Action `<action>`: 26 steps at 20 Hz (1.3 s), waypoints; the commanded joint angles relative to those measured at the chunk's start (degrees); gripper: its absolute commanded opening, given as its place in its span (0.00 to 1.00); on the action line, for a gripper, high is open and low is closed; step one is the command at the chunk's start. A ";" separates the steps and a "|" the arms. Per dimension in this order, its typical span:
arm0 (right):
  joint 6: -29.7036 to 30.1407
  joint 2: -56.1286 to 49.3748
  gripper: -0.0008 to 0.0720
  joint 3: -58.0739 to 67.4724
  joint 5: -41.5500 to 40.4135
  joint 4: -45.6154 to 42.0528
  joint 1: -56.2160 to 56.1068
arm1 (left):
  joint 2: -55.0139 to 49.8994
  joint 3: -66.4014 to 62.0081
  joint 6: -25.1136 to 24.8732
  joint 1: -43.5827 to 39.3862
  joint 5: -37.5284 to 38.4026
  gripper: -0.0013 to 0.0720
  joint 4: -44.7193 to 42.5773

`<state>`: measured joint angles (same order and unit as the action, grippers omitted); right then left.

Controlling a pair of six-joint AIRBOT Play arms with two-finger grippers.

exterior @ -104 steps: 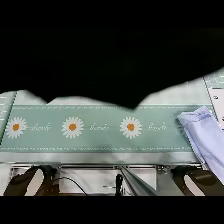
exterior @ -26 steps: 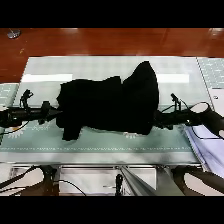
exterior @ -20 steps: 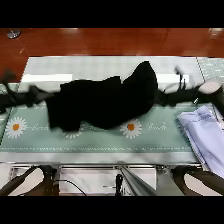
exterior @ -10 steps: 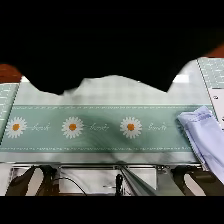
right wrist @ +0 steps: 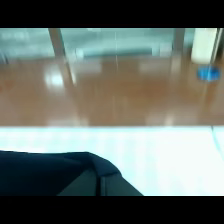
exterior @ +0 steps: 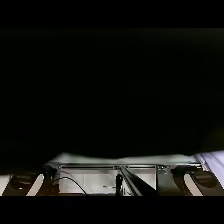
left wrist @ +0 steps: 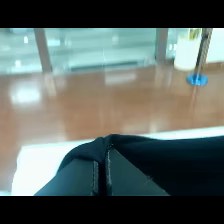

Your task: Fold the shirts.

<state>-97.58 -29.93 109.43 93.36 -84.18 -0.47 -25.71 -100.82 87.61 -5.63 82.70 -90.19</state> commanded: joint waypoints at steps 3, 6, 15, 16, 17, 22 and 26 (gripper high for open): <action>-0.28 0.70 0.04 -16.46 -0.76 4.46 -0.04 | -2.01 14.88 2.25 -4.72 1.14 0.05 -6.49; 0.68 0.07 0.04 -30.05 -10.62 5.77 -0.07 | -6.67 26.16 3.39 -4.61 -7.89 0.05 -6.49; 5.25 -31.80 0.04 -35.39 -31.56 6.51 1.79 | -42.36 25.27 9.79 -0.44 -32.22 0.05 -6.23; 5.25 -37.44 0.04 -32.41 -32.76 7.93 3.02 | -47.21 21.99 9.79 0.72 -32.00 0.05 -6.19; 5.22 -42.75 0.04 -28.94 -33.05 9.44 4.28 | -51.69 18.43 9.79 1.66 -31.21 0.05 -5.95; 2.67 -64.06 0.04 -11.82 -34.12 18.97 8.68 | -68.81 1.38 9.81 2.86 -28.09 0.05 -3.98; 2.64 -72.08 0.04 -6.38 -36.89 21.44 8.20 | -77.15 -5.68 11.74 2.93 -27.63 0.05 -2.29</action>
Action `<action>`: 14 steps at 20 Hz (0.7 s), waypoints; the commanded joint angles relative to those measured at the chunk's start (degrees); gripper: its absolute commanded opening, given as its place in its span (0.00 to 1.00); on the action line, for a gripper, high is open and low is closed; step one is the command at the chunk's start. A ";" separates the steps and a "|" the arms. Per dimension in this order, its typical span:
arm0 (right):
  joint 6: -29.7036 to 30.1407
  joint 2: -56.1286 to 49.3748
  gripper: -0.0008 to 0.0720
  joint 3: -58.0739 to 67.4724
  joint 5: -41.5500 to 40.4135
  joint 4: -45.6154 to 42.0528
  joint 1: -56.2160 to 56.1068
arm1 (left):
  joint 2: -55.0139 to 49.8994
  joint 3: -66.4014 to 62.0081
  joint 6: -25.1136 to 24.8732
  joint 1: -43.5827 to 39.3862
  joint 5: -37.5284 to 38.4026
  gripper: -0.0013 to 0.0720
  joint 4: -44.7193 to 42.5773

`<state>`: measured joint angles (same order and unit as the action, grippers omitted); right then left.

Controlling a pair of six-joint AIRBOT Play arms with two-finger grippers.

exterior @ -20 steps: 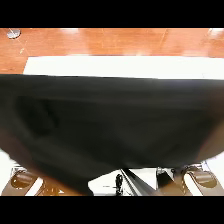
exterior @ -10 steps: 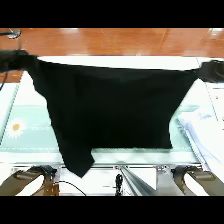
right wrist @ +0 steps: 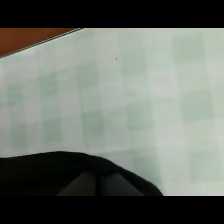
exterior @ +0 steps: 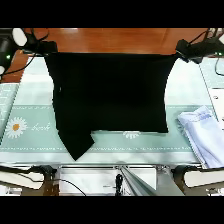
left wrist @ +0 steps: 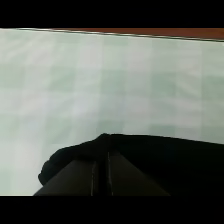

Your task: Fold the shirts.

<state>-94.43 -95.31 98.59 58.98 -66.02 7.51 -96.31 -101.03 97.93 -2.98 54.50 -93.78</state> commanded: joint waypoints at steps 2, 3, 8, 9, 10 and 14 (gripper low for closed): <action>-0.50 -8.68 0.04 4.55 -3.72 4.70 0.24 | -8.87 -6.19 1.42 1.01 1.57 0.05 4.33; -0.44 -9.27 0.04 4.55 -3.45 4.59 0.26 | -9.81 -6.23 1.38 1.62 2.91 0.05 6.60; 2.47 -9.22 0.04 4.57 1.81 4.26 1.07 | -10.32 -6.67 -4.00 5.57 12.52 0.05 15.93; 3.87 -8.70 0.04 4.57 4.61 4.24 1.51 | -9.68 -6.69 -5.79 6.25 15.52 0.05 17.57; 5.64 -8.22 0.04 4.57 7.63 4.15 2.01 | -8.94 -6.69 -8.04 6.67 19.26 0.05 18.91; 9.09 -7.69 0.04 4.11 21.55 0.11 2.36 | -8.37 -6.47 -12.83 6.88 31.12 0.05 19.19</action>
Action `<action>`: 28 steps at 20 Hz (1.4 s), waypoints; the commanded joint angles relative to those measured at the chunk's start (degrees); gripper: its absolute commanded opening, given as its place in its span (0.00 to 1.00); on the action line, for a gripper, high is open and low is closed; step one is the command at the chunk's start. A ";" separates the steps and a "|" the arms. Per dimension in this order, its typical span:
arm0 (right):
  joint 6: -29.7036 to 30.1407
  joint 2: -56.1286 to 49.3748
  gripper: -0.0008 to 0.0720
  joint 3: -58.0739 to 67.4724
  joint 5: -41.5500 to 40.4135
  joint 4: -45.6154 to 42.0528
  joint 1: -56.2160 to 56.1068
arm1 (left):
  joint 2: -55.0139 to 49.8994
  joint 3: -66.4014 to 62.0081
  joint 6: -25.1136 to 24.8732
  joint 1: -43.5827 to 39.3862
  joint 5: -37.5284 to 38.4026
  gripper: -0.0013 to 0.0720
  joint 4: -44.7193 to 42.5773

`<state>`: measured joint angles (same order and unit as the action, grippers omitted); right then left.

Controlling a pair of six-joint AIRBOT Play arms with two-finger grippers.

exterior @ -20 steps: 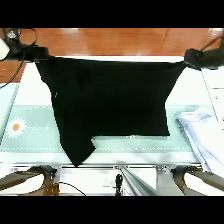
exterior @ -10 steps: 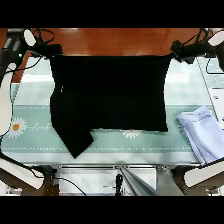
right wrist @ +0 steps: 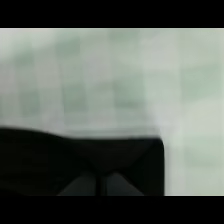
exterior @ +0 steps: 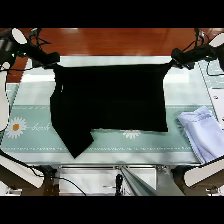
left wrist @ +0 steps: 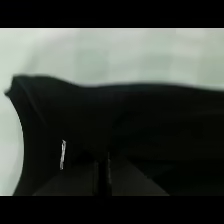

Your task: Fold the shirts.

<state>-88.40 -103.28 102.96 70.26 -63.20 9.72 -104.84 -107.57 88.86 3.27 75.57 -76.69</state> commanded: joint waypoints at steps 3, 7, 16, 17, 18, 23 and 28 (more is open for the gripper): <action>4.70 0.28 0.04 -3.98 11.45 -7.34 -1.77 | -0.61 4.61 -3.61 0.59 12.24 0.05 2.10; 4.33 -0.13 0.04 -9.40 6.12 -7.02 -2.82 | -0.76 9.11 -3.52 0.76 11.67 0.05 0.42; 1.95 6.29 0.86 -7.58 18.05 -6.21 2.56 | 5.81 9.81 5.68 -1.09 16.57 0.98 -8.87; 2.08 9.79 0.86 -10.25 19.12 -6.64 4.55 | 9.11 11.26 6.03 -0.70 15.76 0.97 -8.81; 1.81 13.51 0.86 -14.53 18.12 -6.32 6.62 | 12.48 13.68 6.45 -0.46 15.30 0.98 -8.85; 7.98 33.97 0.86 -45.53 0.92 5.01 14.23 | 35.10 45.53 8.31 8.92 1.84 0.98 0.28; 16.85 44.78 0.86 -64.19 -4.48 16.85 14.45 | 50.51 77.53 -5.66 28.74 -6.27 0.98 25.38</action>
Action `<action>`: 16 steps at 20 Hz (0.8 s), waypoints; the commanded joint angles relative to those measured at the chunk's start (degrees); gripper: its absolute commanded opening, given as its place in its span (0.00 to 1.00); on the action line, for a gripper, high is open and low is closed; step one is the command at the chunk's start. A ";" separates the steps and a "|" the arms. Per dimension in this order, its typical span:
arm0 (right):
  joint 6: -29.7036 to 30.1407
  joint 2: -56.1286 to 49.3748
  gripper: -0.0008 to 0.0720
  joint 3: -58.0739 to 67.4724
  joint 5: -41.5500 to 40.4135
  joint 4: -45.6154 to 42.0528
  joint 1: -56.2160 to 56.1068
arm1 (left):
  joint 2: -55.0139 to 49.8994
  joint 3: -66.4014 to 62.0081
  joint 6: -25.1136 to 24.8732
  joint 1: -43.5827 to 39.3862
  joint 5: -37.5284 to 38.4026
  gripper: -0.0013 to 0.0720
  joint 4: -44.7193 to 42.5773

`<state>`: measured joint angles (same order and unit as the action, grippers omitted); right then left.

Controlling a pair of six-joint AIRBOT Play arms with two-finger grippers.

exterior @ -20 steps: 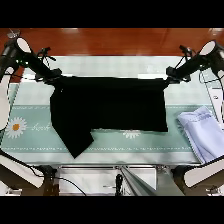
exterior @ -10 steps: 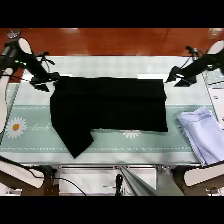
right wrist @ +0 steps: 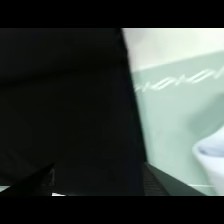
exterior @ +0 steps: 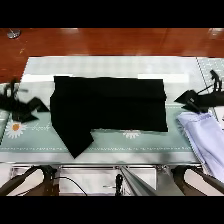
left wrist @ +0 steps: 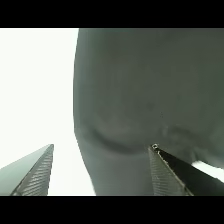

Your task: Fold the shirts.

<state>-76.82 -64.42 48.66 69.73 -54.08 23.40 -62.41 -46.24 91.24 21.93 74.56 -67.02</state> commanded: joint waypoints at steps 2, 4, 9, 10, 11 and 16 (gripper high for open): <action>7.87 7.10 0.86 -12.44 -3.52 12.41 0.76 | 8.81 21.62 -14.67 16.31 -3.54 0.98 23.10; 8.57 7.15 0.86 -12.85 -2.78 13.79 0.76 | 8.72 22.84 -17.38 18.32 -2.51 0.98 19.89; 8.59 7.15 0.86 -12.85 -2.69 14.21 0.76 | 6.99 22.86 -19.08 13.60 -3.06 0.98 17.25; 8.59 7.15 0.86 -12.83 -2.67 14.16 0.76 | 6.08 22.84 -19.23 12.35 -3.65 0.98 17.35; 8.59 7.15 0.86 -12.83 -2.67 14.16 0.76 | 5.14 22.84 -19.21 11.21 -4.20 0.98 17.35; 8.39 7.15 0.86 -12.83 -2.60 14.21 0.79 | 3.39 24.92 -20.09 4.24 -8.13 0.98 19.98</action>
<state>-68.38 -57.32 35.90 67.11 -40.10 24.14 -58.28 -22.59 72.34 29.82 68.69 -48.99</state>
